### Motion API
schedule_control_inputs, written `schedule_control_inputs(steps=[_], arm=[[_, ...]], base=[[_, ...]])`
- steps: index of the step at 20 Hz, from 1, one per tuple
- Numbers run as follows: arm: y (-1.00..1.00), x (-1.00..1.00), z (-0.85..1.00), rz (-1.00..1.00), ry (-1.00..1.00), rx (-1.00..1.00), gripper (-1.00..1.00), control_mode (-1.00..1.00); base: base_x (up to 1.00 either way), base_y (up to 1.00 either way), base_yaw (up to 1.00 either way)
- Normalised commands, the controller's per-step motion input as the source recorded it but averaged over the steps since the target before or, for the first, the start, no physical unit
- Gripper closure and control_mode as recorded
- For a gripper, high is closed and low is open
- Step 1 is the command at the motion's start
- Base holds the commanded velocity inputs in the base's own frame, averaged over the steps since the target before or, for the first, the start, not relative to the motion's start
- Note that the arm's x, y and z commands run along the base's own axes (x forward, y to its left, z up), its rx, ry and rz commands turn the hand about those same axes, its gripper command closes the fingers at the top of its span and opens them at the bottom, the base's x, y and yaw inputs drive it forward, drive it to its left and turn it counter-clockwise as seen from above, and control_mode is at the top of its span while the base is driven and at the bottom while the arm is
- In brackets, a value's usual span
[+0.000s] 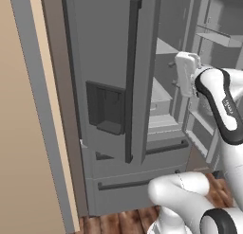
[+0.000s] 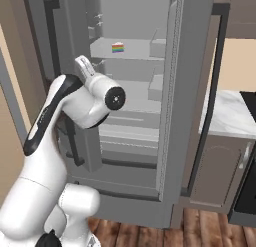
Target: Take the cakes from the fridge and place them on the empty tray on the dining counter.
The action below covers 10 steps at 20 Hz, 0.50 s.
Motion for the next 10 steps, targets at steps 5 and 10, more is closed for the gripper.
schedule_control_inputs(steps=[5, 10], arm=[[0.00, 0.41, -0.05, 0.07, 0.00, 0.00, -1.00, -1.00], [0.00, 0.41, -0.01, 0.15, 0.04, 0.01, -1.00, -1.00]], base=[[0.00, 0.00, 0.00], [0.00, 0.00, 0.00]])
